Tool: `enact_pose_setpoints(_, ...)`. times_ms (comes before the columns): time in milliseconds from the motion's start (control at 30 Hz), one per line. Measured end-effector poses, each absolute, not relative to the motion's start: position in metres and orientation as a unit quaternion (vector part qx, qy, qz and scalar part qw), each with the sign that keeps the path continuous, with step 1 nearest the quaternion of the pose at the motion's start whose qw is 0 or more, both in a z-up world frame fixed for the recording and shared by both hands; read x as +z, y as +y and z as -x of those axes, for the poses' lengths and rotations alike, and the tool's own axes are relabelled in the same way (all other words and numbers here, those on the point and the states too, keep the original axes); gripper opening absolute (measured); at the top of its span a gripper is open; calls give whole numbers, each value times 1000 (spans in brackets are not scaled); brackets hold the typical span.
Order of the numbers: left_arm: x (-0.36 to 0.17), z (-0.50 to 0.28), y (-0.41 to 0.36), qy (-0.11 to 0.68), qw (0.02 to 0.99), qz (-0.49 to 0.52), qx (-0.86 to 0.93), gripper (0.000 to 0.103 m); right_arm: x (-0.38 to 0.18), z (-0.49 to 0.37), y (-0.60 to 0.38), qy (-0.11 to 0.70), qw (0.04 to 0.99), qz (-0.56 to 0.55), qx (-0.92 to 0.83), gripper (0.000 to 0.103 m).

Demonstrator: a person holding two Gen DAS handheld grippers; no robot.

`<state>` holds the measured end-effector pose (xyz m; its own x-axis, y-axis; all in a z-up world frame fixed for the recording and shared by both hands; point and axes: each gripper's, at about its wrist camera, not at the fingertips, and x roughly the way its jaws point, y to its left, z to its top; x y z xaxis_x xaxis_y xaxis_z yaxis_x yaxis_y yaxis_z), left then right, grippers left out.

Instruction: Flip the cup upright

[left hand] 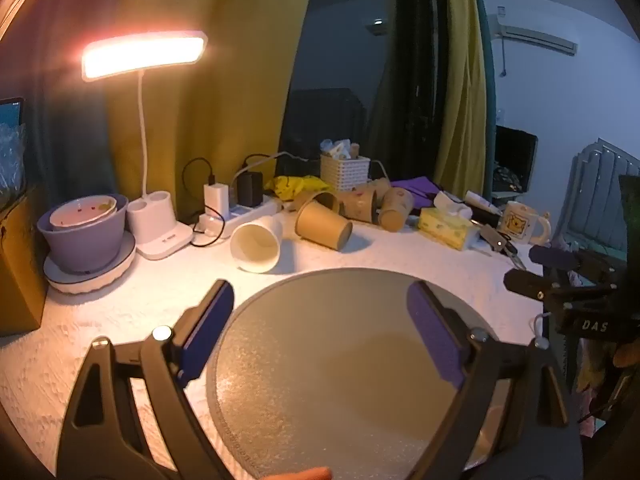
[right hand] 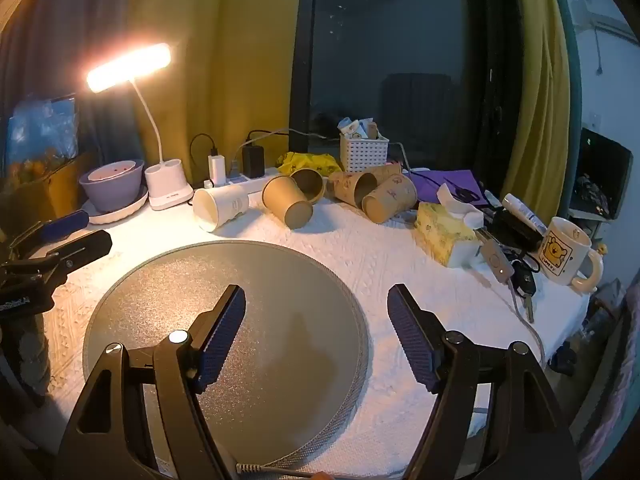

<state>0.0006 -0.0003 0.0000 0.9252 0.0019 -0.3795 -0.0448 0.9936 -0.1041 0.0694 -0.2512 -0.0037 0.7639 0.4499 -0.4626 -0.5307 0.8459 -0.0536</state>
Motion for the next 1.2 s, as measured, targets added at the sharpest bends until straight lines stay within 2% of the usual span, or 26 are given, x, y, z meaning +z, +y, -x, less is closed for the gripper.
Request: enact_pose_setpoints(1200, 6, 8, -12, 175, 983, 48, -3, 89, -2, -64, -250, 217, 933, 102, 268, 76)
